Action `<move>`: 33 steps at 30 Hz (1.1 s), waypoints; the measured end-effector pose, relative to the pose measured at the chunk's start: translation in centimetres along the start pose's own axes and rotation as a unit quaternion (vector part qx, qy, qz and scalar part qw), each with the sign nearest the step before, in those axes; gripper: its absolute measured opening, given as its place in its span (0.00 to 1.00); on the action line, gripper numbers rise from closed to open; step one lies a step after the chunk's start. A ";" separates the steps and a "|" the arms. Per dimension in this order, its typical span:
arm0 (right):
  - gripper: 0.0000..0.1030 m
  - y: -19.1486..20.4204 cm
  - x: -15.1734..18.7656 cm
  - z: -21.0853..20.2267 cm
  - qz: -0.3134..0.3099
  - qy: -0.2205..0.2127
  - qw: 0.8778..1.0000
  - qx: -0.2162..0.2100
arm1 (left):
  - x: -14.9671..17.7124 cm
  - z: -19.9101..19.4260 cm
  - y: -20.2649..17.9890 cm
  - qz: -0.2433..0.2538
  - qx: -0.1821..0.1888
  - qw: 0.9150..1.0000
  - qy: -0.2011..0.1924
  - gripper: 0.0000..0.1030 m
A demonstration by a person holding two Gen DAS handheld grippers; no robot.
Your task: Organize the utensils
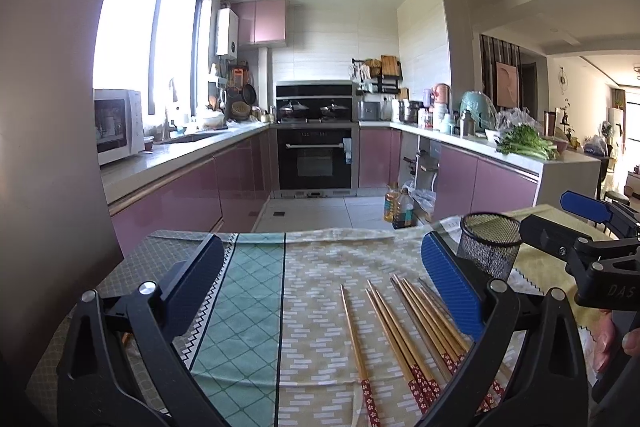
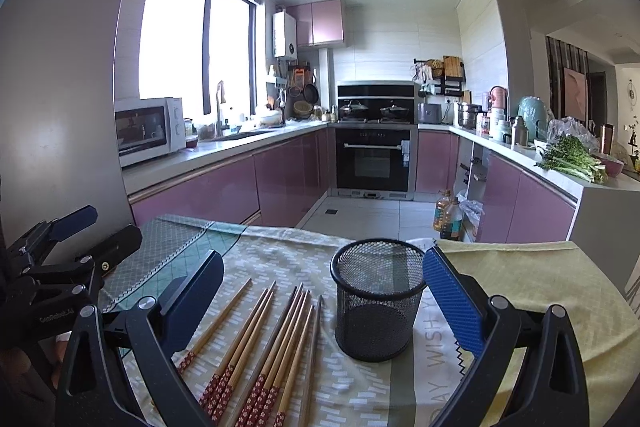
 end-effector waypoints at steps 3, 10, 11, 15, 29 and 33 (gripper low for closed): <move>0.94 -0.1 0.8 0.6 -0.006 0.028 1.000 -0.010 | 0.3 1.1 0.0 0.005 0.014 1.000 0.027 0.94; 0.67 0.1 4.4 4.6 -0.010 0.174 0.984 -0.047 | 2.7 5.7 0.4 0.024 0.050 0.989 0.140 0.94; 0.56 0.1 5.0 5.3 -0.009 0.194 0.980 -0.048 | 3.1 6.3 0.3 0.026 0.054 0.986 0.153 0.90; 0.30 0.1 6.7 7.7 -0.003 0.247 0.968 -0.050 | 4.9 9.3 0.0 0.038 0.074 0.973 0.215 0.70; 0.14 0.1 7.0 10.3 0.001 0.289 0.956 -0.053 | 8.1 15.7 -2.9 0.041 0.123 0.939 0.318 0.34; 0.07 -0.3 7.0 10.5 0.019 0.288 0.955 -0.065 | 7.9 16.3 -3.7 0.039 0.125 0.938 0.321 0.18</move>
Point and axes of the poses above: each gripper's, at about its wrist camera, not at the fingertips, and z roughly the way its jaws point, y to its left, x to its underside, the point moved 2 cm from there along z, roughly the way its jaws point
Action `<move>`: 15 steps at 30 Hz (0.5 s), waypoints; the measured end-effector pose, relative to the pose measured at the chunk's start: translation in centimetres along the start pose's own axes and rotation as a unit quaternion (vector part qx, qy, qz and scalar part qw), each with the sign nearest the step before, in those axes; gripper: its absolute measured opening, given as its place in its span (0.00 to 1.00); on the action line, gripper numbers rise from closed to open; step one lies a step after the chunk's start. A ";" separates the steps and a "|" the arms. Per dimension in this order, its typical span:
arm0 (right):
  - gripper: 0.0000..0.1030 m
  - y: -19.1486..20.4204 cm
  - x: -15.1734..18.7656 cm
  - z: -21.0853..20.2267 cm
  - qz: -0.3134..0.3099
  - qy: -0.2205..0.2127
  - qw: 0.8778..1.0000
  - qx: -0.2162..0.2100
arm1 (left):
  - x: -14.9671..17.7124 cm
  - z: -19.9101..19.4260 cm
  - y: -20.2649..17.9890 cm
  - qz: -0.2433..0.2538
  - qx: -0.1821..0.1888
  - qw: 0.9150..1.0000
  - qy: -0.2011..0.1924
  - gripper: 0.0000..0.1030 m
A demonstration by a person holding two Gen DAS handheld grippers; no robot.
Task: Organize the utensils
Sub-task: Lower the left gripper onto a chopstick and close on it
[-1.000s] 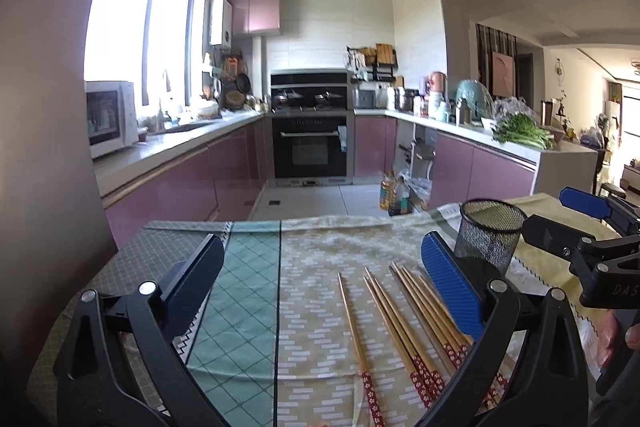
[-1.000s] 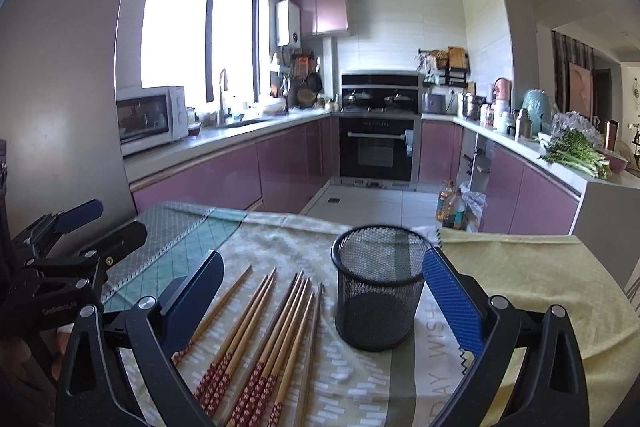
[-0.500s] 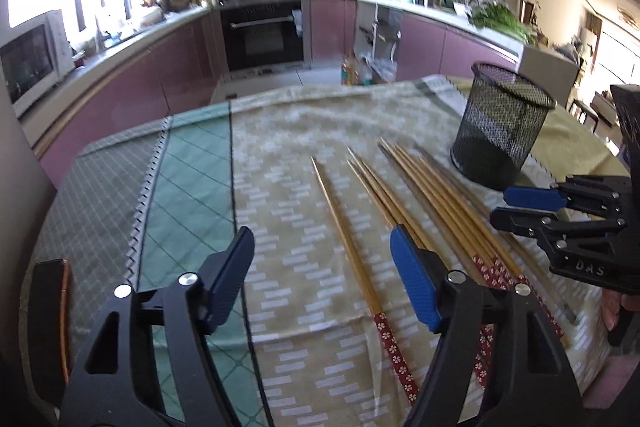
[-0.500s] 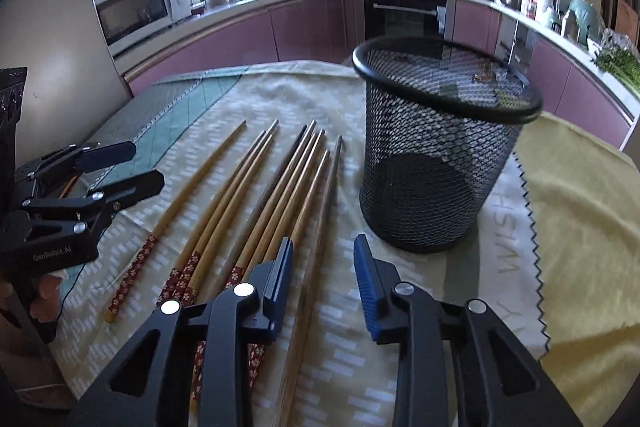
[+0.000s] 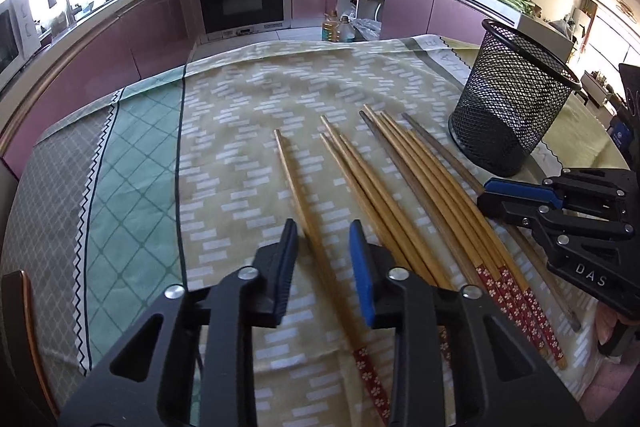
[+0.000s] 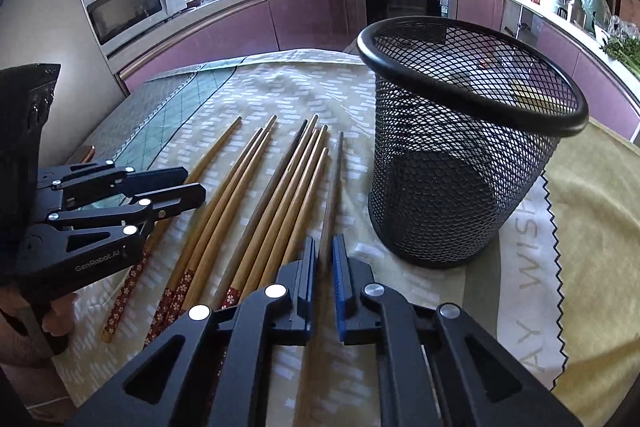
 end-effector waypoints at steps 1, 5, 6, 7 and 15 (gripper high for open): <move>0.06 -0.1 0.0 -0.1 0.003 -0.001 1.000 -0.003 | -0.1 0.0 -0.1 -0.006 0.005 1.000 0.001 0.13; 0.06 -0.1 -0.1 -0.9 0.003 -0.014 1.000 -0.013 | -0.5 -0.2 0.0 -0.027 0.007 1.000 -0.004 0.08; 0.06 -0.1 -0.2 -1.3 0.002 -0.019 1.000 -0.016 | -0.4 -0.5 0.1 -0.031 0.009 0.999 -0.006 0.08; 0.06 -0.1 -0.2 -1.7 0.002 -0.025 0.999 -0.020 | -0.3 -0.8 0.2 -0.035 0.013 0.999 -0.008 0.08; 0.06 -1.1 -1.2 -6.3 -0.002 -0.085 0.995 -0.052 | -1.0 -5.8 0.9 -0.038 0.057 0.996 -0.055 0.08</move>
Point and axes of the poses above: each gripper's, at about its wrist camera, not at the fingertips, and z roughly the way its jaws point, y to its left, x to its underside, the point moved 2 cm from there along z, roughly the way its jaws point
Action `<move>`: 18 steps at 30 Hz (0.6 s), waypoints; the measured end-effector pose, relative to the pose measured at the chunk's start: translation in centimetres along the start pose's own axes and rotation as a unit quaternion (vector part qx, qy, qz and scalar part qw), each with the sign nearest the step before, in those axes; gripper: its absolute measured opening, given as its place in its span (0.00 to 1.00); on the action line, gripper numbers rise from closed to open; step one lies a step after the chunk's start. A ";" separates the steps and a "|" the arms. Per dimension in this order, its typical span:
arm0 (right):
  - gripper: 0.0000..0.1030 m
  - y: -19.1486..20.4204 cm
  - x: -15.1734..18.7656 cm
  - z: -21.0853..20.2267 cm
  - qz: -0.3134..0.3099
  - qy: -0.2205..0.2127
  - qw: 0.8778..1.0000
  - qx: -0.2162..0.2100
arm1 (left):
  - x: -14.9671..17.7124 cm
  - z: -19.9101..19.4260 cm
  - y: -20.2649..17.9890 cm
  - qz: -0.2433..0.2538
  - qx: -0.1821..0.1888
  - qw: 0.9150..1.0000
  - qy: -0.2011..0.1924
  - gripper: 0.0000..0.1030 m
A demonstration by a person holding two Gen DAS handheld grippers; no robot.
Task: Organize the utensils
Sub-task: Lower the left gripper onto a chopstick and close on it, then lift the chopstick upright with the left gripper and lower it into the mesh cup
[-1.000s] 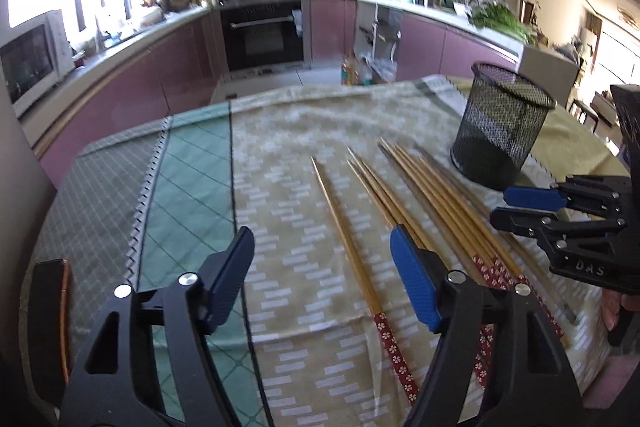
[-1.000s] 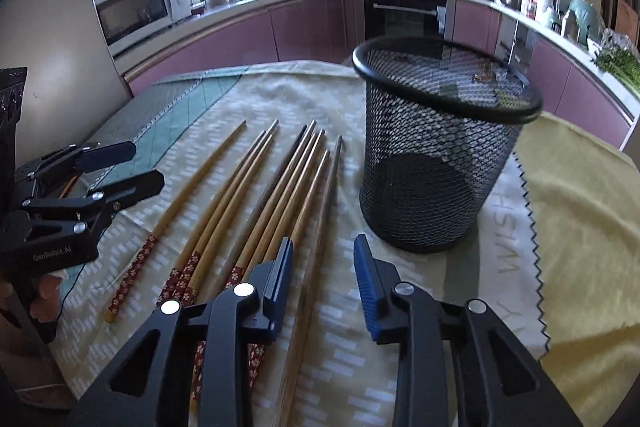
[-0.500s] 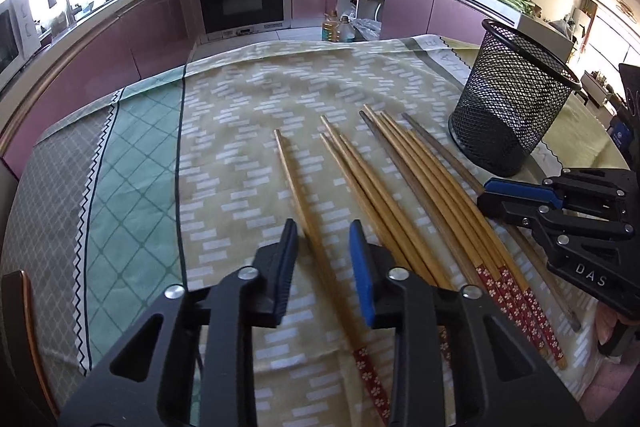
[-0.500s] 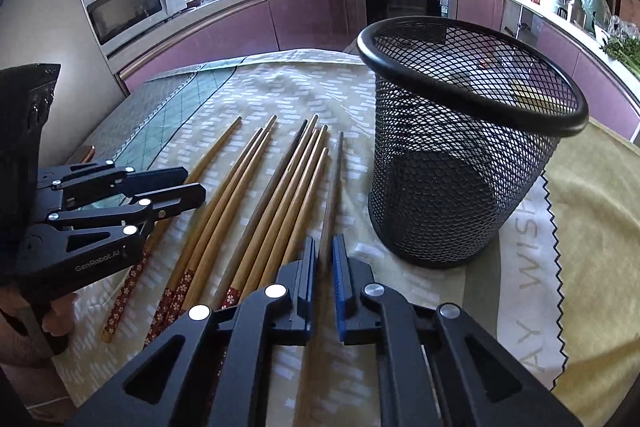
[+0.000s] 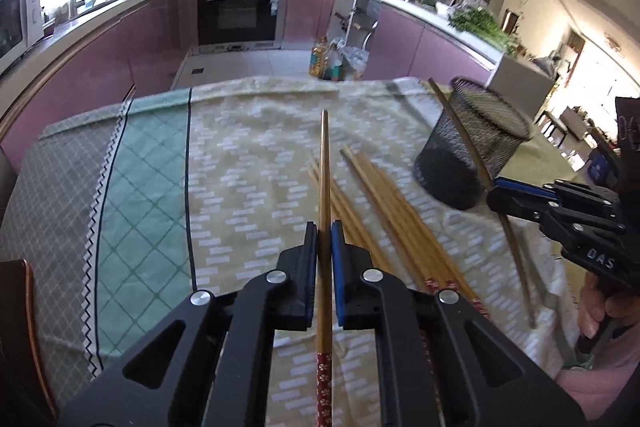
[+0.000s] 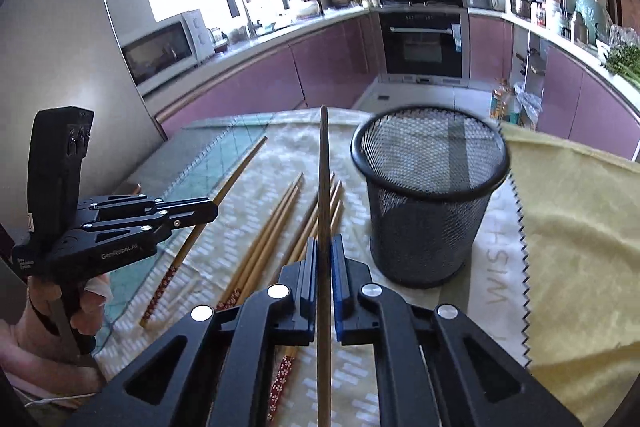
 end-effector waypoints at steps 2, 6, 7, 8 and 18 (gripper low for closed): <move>0.06 -0.1 -0.6 -1.0 -0.001 -0.017 1.000 -0.003 | -0.4 -1.6 -0.2 0.002 0.012 1.000 -0.017 0.08; 0.06 -0.3 -1.6 -3.1 -0.006 -0.051 0.999 -0.006 | -2.1 -5.2 -1.0 0.006 0.041 0.997 -0.059 0.07; 0.06 -0.4 -1.9 -3.6 -0.007 -0.061 0.998 -0.005 | -2.5 -6.0 -1.3 0.008 0.047 0.996 -0.070 0.07; 0.06 -0.5 -2.2 -4.0 -0.006 -0.069 0.998 -0.006 | -2.8 -6.9 -1.5 0.011 0.054 0.995 -0.080 0.07; 0.06 -2.1 -6.4 -8.2 -0.011 -0.136 0.990 -0.033 | -7.8 -11.9 -4.4 0.019 0.116 0.979 -0.166 0.07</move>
Point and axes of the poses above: each gripper's, at about its wrist camera, not at the fingertips, and z roughly the way its jaws point, y to its left, x to its underside, the point moved 2 cm from there along z, roughly the way its jaws point
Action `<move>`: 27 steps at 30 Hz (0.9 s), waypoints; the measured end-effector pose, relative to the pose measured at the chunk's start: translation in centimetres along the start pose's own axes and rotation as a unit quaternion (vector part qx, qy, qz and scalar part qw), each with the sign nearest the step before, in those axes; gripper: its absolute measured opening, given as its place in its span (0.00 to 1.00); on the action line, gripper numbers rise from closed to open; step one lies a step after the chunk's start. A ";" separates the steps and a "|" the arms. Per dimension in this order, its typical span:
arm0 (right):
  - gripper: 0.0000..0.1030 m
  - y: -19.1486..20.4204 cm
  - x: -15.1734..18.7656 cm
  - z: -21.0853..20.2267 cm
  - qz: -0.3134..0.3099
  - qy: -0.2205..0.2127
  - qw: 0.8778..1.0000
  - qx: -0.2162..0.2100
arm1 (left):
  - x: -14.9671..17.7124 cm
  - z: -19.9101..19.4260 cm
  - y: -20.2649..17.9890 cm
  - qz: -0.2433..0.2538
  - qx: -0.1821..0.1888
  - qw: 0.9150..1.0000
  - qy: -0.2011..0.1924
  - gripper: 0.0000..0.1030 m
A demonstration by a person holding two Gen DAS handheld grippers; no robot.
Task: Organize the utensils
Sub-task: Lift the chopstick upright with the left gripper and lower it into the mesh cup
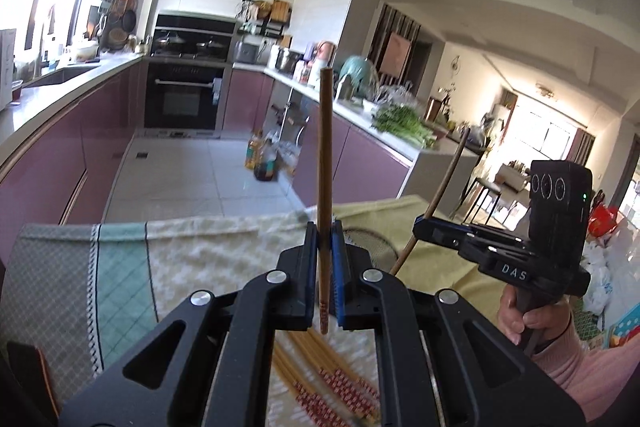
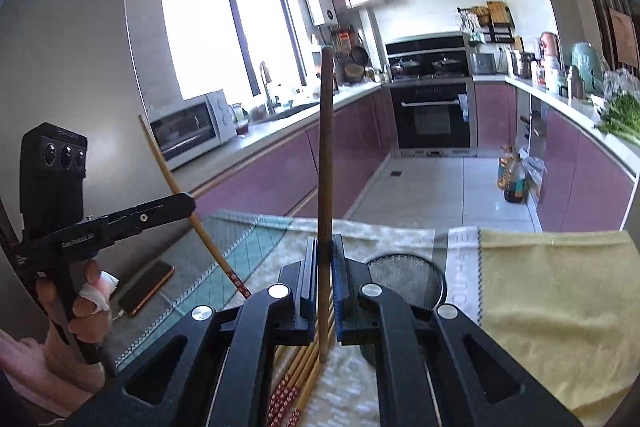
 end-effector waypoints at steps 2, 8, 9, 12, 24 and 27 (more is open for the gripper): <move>0.06 -0.1 -0.8 -0.4 -0.003 -0.010 1.000 -0.001 | -1.3 0.4 -0.6 0.001 0.006 1.000 -0.010 0.07; 0.06 -0.8 -3.6 -1.6 -0.020 -0.042 0.999 0.011 | -4.9 2.6 -2.6 0.004 0.035 0.999 -0.025 0.07; 0.06 -1.1 -3.9 -1.6 -0.021 -0.046 0.999 0.018 | -5.4 3.1 -3.1 0.008 0.038 0.999 -0.027 0.07; 0.06 -1.7 -4.4 -1.6 -0.027 -0.050 0.998 0.034 | -6.1 4.7 -4.3 0.015 0.041 0.999 -0.024 0.07; 0.06 -4.2 -1.3 4.1 -0.016 0.079 0.996 0.046 | -1.5 13.2 -5.1 0.047 0.042 0.993 0.095 0.07; 0.06 -4.0 -0.4 5.4 -0.014 0.112 0.993 0.045 | 0.0 15.2 -4.4 0.053 0.032 0.991 0.117 0.07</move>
Point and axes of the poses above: each gripper's, at about its wrist camera, not at the fingertips, and z roughly the way its jaws point, y to its left, x to its underside, the point moved 2 cm from there along z, roughly the way its jaws point
